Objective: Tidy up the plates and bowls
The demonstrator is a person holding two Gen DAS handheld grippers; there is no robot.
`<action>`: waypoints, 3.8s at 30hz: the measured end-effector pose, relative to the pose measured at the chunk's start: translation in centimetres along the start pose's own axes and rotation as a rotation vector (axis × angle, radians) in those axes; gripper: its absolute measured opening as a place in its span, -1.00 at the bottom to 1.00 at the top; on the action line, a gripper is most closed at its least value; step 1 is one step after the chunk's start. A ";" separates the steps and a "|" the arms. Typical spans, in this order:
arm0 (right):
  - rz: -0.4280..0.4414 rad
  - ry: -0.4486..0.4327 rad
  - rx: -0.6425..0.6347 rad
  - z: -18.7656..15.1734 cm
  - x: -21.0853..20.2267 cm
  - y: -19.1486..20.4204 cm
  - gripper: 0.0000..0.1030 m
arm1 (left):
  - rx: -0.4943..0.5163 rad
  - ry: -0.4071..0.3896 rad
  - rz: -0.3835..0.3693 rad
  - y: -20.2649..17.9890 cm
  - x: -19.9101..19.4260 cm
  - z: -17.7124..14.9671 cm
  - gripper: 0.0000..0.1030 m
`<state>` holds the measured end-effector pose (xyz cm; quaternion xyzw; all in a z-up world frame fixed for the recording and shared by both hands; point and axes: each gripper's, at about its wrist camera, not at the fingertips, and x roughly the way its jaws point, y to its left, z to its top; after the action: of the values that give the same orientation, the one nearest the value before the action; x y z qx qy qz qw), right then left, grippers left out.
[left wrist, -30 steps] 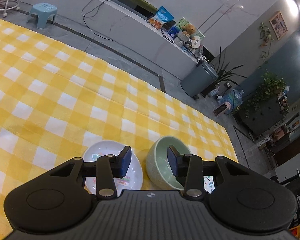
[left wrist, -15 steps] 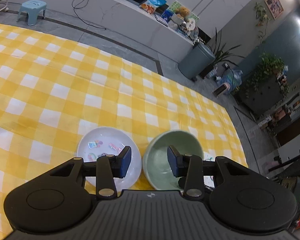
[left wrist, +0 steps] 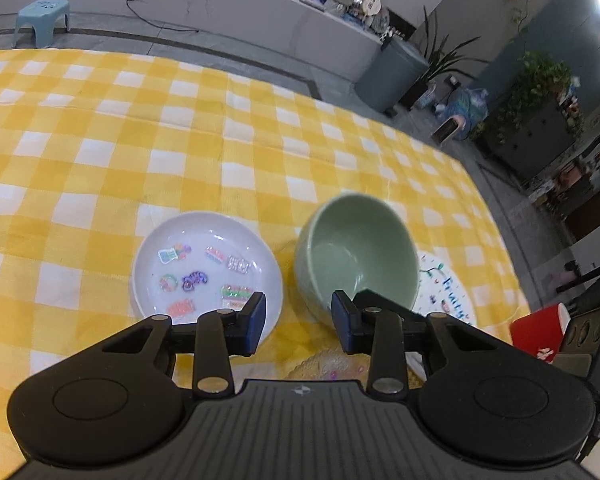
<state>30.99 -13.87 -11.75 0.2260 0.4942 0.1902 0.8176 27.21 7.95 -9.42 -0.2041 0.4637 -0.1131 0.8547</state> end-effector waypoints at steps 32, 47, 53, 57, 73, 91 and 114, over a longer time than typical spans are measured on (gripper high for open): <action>0.023 -0.041 0.046 -0.1 -1.6 0.8 -0.66 | -0.012 -0.052 0.019 -0.9 -1.8 -0.2 -0.81; 0.077 -0.071 0.048 0.3 -6.6 2.6 -0.66 | 0.072 -0.150 0.013 -4.2 -7.3 -0.9 -0.81; 0.142 -0.090 0.033 0.3 -9.7 4.8 -0.66 | 0.044 -0.192 0.005 -4.5 -11.1 -1.7 -0.80; 0.158 -0.082 0.031 -0.5 -11.5 5.9 -0.66 | 0.066 -0.206 0.031 -5.3 -13.1 -2.4 -0.81; 0.201 -0.006 -0.013 -5.0 -17.5 8.1 -0.65 | 0.022 -0.189 0.029 -5.0 -18.3 -7.5 -0.80; 0.214 0.172 0.045 -11.7 -17.9 6.3 -0.59 | -0.031 -0.091 0.125 -3.6 -18.1 -13.3 -0.80; 0.183 0.194 0.069 -12.5 -16.0 6.6 -0.51 | -0.041 -0.097 0.133 -1.9 -17.2 -14.2 -0.54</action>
<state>12.16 -14.70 -1.64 0.2790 0.5544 0.2678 0.7369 5.94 9.32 -2.64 -0.1954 0.4365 -0.0365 0.8775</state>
